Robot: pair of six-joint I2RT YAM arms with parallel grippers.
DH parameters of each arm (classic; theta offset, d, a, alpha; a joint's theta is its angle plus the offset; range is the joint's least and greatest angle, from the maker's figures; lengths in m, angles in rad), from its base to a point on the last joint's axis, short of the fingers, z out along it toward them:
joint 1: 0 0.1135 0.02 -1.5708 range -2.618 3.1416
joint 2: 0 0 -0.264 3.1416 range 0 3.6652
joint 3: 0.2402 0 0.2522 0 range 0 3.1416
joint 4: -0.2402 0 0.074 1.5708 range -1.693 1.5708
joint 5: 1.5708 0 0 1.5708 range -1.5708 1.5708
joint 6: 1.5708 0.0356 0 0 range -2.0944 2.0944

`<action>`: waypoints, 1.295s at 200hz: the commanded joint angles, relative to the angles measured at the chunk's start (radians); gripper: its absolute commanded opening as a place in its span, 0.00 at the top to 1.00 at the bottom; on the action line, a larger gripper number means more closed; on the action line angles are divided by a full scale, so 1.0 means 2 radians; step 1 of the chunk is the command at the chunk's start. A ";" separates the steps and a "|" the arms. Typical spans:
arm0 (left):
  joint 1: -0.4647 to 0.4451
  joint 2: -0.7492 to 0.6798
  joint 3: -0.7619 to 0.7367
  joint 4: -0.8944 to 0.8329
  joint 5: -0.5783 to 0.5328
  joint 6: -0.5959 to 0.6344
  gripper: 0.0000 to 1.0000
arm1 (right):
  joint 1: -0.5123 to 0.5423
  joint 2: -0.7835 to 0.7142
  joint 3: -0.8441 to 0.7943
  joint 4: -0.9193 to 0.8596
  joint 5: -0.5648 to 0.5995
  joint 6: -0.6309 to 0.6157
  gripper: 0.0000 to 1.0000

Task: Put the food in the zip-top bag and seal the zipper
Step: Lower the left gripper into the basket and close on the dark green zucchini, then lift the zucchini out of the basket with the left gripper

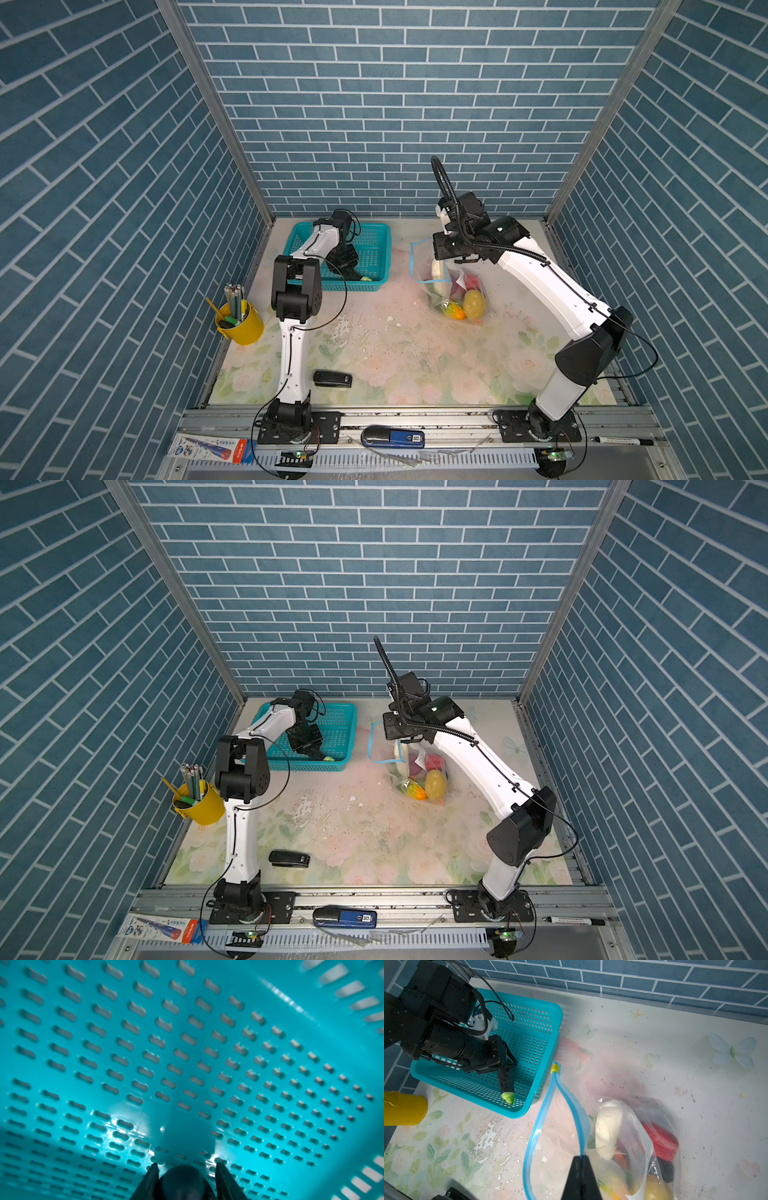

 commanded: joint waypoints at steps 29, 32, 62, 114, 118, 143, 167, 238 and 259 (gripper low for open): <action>0.010 -0.023 0.026 -0.014 -0.009 0.008 0.78 | -0.002 -0.017 -0.015 0.006 -0.001 0.004 1.00; 0.011 -0.026 0.026 -0.013 -0.009 0.007 0.78 | -0.002 -0.017 -0.015 0.006 -0.001 0.004 1.00; 0.008 -0.080 0.000 0.032 0.008 -0.001 0.80 | -0.002 -0.016 -0.012 0.008 -0.004 0.006 1.00; -0.016 -0.227 -0.121 0.189 0.002 -0.011 0.87 | -0.002 -0.007 0.005 0.002 -0.005 0.005 1.00; -0.020 -0.236 -0.129 0.200 0.000 -0.010 0.88 | -0.002 -0.006 0.007 0.002 -0.006 0.005 1.00; -0.050 -0.295 -0.188 0.274 -0.011 -0.007 0.90 | -0.002 -0.004 0.011 0.001 -0.016 0.007 1.00; -0.096 -0.357 -0.266 0.373 -0.058 -0.002 0.97 | -0.004 -0.010 0.008 0.005 -0.028 0.014 1.00; -0.224 -0.430 -0.392 0.604 -0.271 0.021 1.00 | -0.019 -0.033 -0.021 0.030 -0.072 0.044 1.00; -0.245 -0.428 -0.418 0.659 -0.295 0.025 1.00 | -0.024 -0.037 -0.022 0.030 -0.080 0.050 1.00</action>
